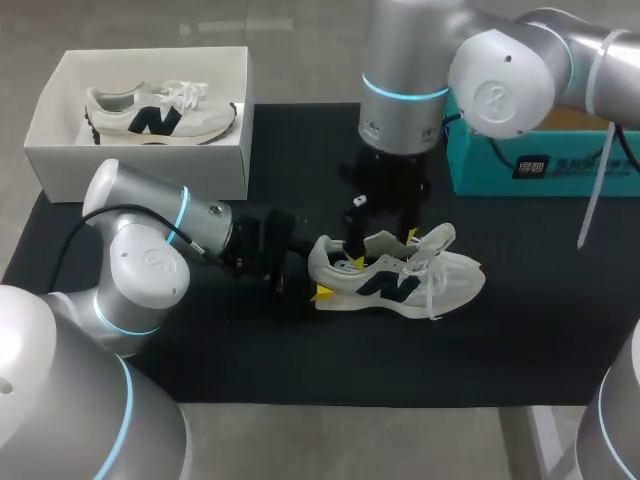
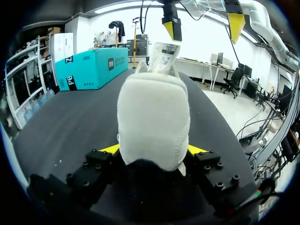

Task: Take the shoe out of the shoebox, open the shoe tongue, remove and reinsert the insole, then place the shoe into the shoebox

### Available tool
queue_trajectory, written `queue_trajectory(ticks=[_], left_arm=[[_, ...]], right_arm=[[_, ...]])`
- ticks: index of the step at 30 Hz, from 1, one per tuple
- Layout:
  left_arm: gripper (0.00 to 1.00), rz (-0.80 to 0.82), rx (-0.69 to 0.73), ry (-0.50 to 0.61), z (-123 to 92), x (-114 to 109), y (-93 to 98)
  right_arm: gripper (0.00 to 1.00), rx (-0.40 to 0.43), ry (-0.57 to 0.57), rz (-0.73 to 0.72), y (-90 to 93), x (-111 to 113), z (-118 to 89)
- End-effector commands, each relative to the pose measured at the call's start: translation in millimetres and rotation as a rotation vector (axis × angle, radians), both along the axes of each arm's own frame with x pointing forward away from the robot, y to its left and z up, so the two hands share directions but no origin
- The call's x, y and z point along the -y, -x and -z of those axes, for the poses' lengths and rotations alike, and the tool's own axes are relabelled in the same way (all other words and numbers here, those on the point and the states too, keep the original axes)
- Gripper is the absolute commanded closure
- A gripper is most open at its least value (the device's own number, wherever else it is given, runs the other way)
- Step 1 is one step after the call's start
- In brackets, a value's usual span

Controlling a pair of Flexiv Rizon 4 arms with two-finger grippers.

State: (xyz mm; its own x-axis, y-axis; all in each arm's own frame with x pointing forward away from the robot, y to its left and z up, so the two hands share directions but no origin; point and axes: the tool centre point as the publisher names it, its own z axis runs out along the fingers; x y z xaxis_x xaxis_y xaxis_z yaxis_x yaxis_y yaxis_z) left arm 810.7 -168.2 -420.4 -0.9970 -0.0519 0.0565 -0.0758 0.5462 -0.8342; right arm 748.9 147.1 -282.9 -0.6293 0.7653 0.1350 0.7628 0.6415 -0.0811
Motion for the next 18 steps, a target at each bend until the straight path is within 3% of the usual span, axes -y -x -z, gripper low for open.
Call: queue_trajectory(ticks=[1, 18], left_arm=[[1.00, 0.000, -0.001, -0.003, -0.4, 0.6, -0.4], [1.00, 0.000, -0.001, -0.003, -0.4, 0.6, -0.4]], right_arm=[[0.00, -0.103, -0.110, -0.858, -0.1, -2.0, 4.2], [0.00, -0.103, -0.110, -0.858, -0.1, -2.0, 4.2]])
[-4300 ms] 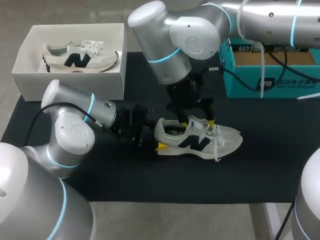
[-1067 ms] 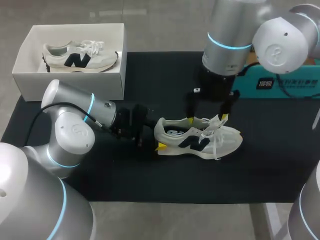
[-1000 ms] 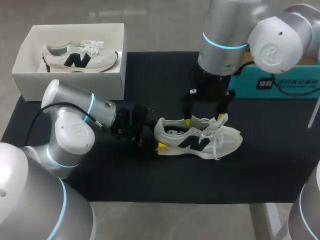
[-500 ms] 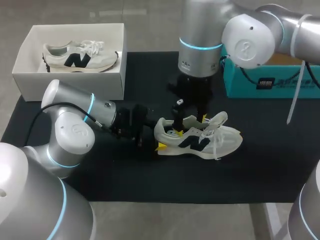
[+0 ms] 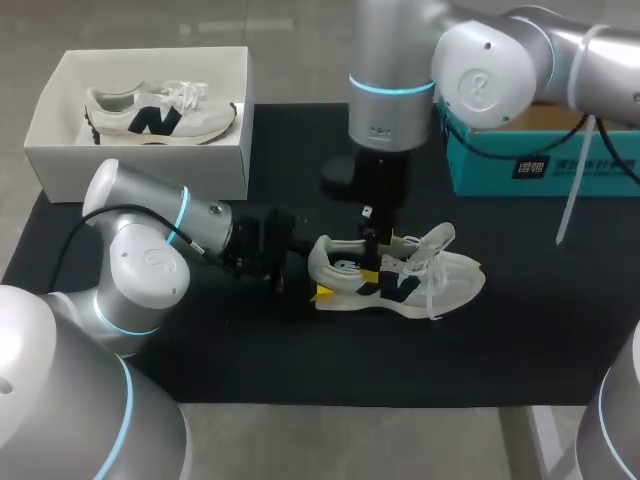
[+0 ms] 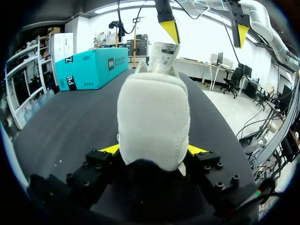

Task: Take the shoe out of the shoebox, open the shoe tongue, remove and reinsert the insole, then place the shoe into the shoebox

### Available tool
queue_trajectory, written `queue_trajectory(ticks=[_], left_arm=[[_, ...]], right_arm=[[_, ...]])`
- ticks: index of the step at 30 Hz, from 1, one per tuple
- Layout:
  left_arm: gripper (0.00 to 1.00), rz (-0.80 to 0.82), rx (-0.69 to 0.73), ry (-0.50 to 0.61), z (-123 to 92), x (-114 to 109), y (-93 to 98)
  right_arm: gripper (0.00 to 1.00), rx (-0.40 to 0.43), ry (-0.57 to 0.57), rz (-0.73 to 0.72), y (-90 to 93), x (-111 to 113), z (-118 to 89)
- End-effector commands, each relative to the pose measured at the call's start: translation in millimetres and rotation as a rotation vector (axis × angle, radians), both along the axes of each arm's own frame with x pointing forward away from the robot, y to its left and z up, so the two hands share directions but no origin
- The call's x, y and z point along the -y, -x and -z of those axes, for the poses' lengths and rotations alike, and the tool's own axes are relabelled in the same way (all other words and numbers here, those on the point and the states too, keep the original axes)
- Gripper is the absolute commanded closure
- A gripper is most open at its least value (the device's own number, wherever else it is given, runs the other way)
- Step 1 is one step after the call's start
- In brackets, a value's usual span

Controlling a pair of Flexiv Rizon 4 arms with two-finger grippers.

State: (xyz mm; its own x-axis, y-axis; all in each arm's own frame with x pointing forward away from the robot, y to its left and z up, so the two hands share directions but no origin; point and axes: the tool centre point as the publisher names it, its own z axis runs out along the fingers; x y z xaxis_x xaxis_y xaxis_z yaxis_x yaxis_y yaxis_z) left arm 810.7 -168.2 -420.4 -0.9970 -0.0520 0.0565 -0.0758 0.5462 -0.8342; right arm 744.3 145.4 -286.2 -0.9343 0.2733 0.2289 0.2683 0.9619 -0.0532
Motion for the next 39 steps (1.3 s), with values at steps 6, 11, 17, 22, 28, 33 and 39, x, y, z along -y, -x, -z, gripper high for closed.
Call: queue_trajectory(ticks=[6, 11, 17, 22, 28, 33, 39], left_arm=[[1.00, 0.000, -0.001, -0.003, 0, 1, -0.3], [1.00, 0.000, -0.001, -0.003, 0, 1, -0.3], [1.00, 0.000, -0.001, -0.003, 0, 1, -0.3], [1.00, 0.000, -0.001, -0.003, 0, 1, -0.3], [1.00, 0.000, -0.001, -0.003, 0, 1, -0.3], [1.00, 0.000, -0.001, -0.003, 0, 1, -0.3], [1.00, 0.000, -0.001, -0.003, 0, 1, -0.3]], right_arm=[[0.49, 0.054, -0.065, -0.253, -6.5, -4, 4], [1.00, 0.111, -0.047, -0.217, -13.7, -1, -3], [1.00, 0.113, 0.017, -0.211, -26.7, 4, -10], [1.00, 0.113, 0.017, -0.211, -26.7, 4, -10], [1.00, 0.113, 0.017, -0.211, -26.7, 4, -10], [1.00, 0.113, 0.017, -0.211, -26.7, 4, -10], [1.00, 0.131, -0.004, -0.207, -37.0, 0, 2]])
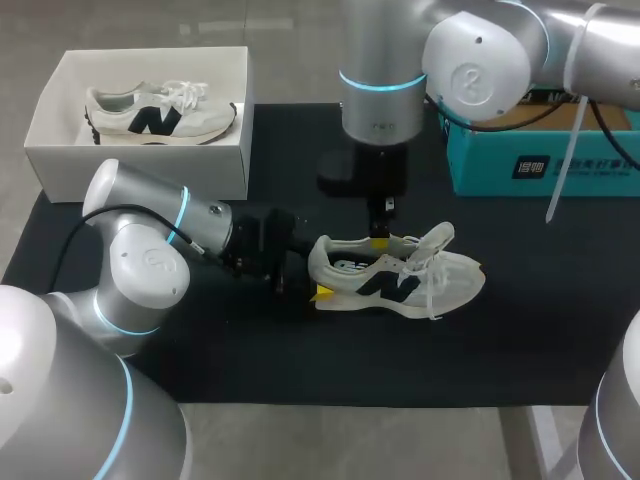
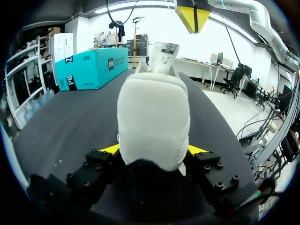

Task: Take the shoe out of the shoebox, open the shoe tongue, remove and reinsert the insole, then place the shoe into the shoebox

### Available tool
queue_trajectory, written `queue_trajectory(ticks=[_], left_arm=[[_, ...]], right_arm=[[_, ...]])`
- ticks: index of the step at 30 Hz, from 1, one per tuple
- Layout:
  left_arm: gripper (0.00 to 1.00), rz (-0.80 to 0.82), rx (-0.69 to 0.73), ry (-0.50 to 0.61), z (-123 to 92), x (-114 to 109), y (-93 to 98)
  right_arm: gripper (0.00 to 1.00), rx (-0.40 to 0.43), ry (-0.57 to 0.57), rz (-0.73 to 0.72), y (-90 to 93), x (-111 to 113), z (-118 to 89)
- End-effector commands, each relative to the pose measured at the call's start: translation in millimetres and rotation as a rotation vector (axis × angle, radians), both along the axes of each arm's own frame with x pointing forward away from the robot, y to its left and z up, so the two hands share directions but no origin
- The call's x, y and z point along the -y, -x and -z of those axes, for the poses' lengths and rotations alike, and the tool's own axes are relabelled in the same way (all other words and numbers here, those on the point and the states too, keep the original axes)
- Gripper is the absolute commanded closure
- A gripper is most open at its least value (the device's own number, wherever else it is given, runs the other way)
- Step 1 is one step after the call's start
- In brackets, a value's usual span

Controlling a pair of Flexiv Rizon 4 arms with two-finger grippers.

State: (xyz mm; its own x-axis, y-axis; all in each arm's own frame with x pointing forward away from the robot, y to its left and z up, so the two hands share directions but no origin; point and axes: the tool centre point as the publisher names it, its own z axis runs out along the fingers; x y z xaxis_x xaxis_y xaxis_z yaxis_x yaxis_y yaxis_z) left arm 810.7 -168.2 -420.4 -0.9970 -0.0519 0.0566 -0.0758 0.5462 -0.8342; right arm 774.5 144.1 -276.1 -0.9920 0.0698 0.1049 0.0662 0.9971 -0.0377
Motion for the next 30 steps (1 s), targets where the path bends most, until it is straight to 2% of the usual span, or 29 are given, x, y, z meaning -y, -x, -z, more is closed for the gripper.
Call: queue_trajectory(ticks=[1, 14, 20, 23, 30], left_arm=[[1.00, 0.000, -0.001, -0.003, 0, 1, -0.3], [1.00, 0.000, -0.001, -0.003, 0, 1, -0.3], [1.00, 0.000, -0.001, -0.003, 0, 1, -0.3], [1.00, 0.000, -0.001, -0.003, 0, 1, -0.3], [1.00, 0.000, -0.001, -0.003, 0, 1, -0.3]], right_arm=[[1.00, 0.003, -0.012, 0.001, -9.5, -2, 16], [1.00, 0.113, -0.032, -0.087, -32.9, -13, 49], [1.00, 0.110, -0.018, -0.110, -36.4, -14, 67], [1.00, 0.105, -0.045, -0.097, -35.0, -11, 76], [1.00, 0.049, -0.044, -0.059, -23.7, -5, 91]])
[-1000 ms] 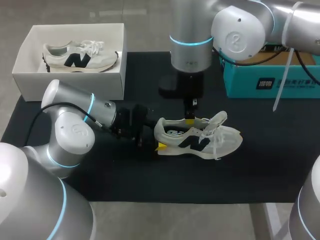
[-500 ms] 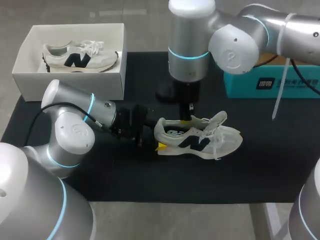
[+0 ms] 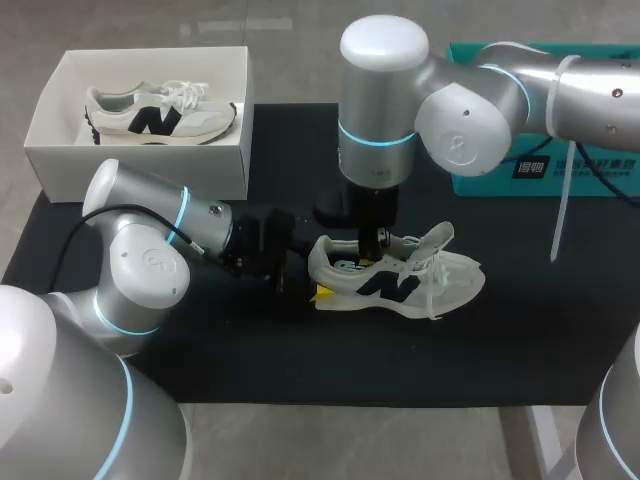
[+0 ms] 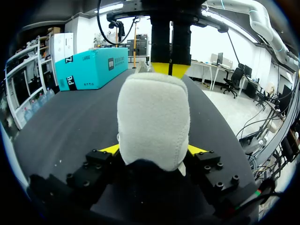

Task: Take the shoe out of the shoebox, open the shoe tongue, remove and reinsert the insole, then place the shoe into the shoebox

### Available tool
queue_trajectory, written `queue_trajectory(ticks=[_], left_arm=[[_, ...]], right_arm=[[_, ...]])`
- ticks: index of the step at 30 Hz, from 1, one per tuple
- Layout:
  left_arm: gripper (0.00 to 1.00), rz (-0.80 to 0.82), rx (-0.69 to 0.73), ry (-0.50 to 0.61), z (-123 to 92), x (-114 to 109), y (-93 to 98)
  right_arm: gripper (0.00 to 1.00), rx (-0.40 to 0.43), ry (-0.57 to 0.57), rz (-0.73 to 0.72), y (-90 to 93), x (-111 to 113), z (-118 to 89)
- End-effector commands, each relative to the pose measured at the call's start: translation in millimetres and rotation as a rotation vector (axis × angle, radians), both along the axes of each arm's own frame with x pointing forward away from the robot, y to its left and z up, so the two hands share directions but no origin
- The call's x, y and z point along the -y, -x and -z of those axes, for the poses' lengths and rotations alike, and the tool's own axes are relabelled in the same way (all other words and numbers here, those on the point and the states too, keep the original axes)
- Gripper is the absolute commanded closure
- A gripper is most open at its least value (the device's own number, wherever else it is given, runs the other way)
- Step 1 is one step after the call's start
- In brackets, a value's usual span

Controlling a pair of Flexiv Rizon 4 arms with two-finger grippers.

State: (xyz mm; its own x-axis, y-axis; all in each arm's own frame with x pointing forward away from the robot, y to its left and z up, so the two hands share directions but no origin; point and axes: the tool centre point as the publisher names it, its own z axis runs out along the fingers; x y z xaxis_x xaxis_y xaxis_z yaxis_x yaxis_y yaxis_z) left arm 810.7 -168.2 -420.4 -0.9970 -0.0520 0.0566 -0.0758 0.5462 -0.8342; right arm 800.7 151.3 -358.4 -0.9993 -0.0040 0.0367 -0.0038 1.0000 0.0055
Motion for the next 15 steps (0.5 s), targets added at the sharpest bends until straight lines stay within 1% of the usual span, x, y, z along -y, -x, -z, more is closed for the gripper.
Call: queue_trajectory(ticks=[1, 4, 8, 10, 15], left_arm=[[1.00, 0.000, -0.001, -0.003, 0, 1, -0.3], [1.00, 0.000, -0.001, -0.003, 0, 1, -0.3], [1.00, 0.000, -0.001, -0.003, 0, 1, -0.3], [1.00, 0.000, -0.001, -0.003, 0, 1, -0.3], [1.00, 0.000, -0.001, -0.003, 0, 1, -0.3]], right_arm=[[1.00, -0.028, -0.006, 0.017, 5.2, 3, 11], [1.00, -0.042, -0.026, 0.036, 14.5, 2, 13], [1.00, -0.034, -0.042, 0.056, 18.6, 2, 13], [1.00, -0.032, -0.034, 0.062, 15.1, 5, 12], [1.00, 0.006, -0.018, 0.095, 2.7, 14, 10]])
